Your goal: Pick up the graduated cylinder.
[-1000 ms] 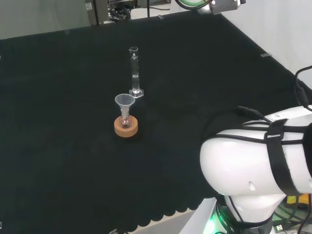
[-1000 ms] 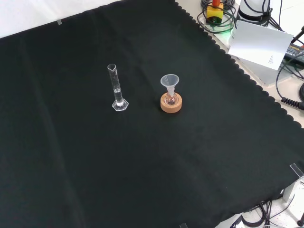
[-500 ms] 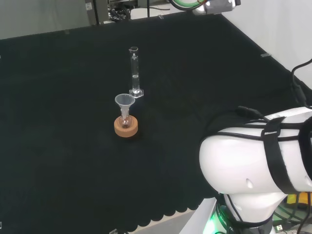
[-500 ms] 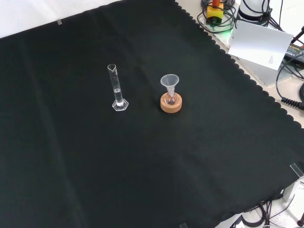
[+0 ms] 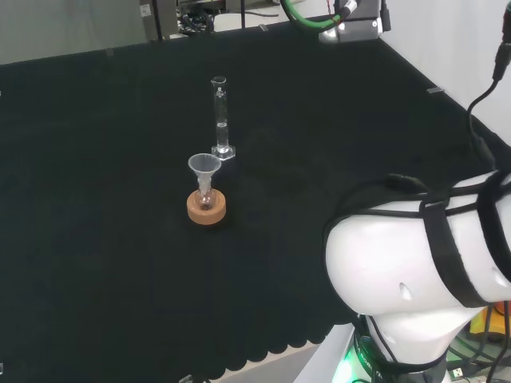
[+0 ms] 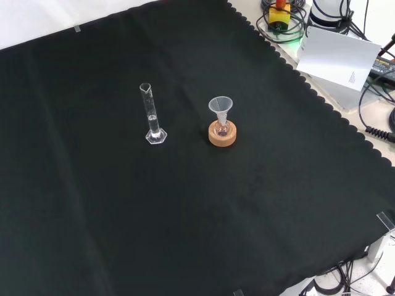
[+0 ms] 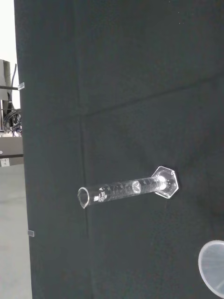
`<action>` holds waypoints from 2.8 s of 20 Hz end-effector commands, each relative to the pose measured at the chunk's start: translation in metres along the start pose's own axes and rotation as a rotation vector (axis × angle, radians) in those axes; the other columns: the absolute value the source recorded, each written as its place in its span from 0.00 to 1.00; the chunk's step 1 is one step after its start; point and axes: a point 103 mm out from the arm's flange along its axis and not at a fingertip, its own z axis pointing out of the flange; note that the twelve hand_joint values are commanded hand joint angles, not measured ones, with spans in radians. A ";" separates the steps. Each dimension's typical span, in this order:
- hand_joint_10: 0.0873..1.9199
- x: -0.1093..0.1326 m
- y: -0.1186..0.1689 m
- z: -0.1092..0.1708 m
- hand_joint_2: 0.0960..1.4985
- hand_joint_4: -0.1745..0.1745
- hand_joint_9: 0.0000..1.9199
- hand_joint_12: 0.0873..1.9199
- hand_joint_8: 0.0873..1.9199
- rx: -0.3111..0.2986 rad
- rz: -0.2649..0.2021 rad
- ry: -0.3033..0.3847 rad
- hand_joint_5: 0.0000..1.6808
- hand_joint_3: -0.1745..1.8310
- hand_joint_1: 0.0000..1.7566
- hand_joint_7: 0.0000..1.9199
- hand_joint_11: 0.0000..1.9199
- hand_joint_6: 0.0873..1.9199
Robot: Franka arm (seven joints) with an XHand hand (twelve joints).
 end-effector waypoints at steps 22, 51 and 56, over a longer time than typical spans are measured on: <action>0.30 0.019 0.152 0.193 0.82 0.49 0.15 0.70 0.26 0.091 -0.170 0.247 0.11 0.04 0.20 0.04 0.06 0.00; 0.28 0.026 0.162 0.279 0.68 0.41 0.22 0.69 0.28 0.080 -0.239 0.784 0.16 0.00 0.46 0.11 0.10 0.00; 0.28 0.032 0.166 0.287 0.67 0.40 0.24 0.69 0.29 0.058 -0.268 0.788 0.19 0.00 0.50 0.14 0.11 0.00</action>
